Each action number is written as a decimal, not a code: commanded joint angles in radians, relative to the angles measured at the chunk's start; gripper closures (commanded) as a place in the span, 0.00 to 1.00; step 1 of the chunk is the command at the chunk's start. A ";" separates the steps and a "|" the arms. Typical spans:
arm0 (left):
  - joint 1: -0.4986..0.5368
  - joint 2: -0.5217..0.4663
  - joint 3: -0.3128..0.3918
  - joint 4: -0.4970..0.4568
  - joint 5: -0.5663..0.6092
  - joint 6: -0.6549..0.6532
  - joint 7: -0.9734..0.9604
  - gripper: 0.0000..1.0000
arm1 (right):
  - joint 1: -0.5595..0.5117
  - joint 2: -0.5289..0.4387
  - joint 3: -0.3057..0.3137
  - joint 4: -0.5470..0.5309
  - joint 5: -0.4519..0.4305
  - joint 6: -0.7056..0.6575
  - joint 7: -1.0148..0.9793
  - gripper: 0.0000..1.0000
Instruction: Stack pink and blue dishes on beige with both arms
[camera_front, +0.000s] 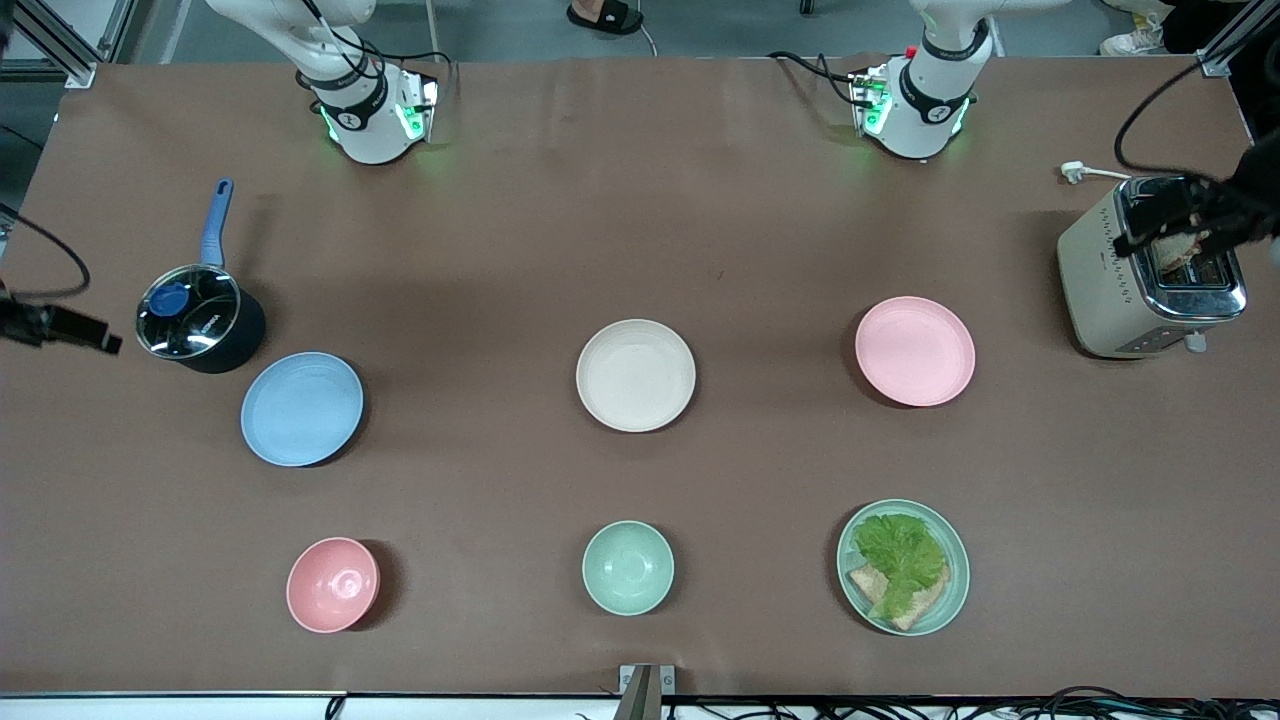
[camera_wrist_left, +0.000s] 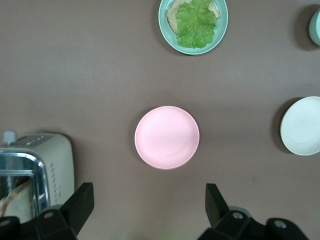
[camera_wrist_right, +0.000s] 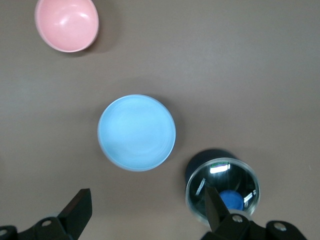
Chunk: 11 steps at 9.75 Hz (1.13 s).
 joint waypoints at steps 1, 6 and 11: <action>-0.001 0.012 0.032 -0.227 -0.065 0.186 0.096 0.00 | -0.003 0.065 -0.027 -0.081 0.051 0.122 -0.107 0.00; 0.000 0.194 0.034 -0.500 -0.142 0.620 0.329 0.00 | -0.046 0.201 -0.029 -0.370 0.285 0.564 -0.413 0.00; 0.007 0.363 0.033 -0.580 -0.171 0.800 0.337 0.18 | -0.064 0.268 -0.041 -0.436 0.524 0.569 -0.568 0.18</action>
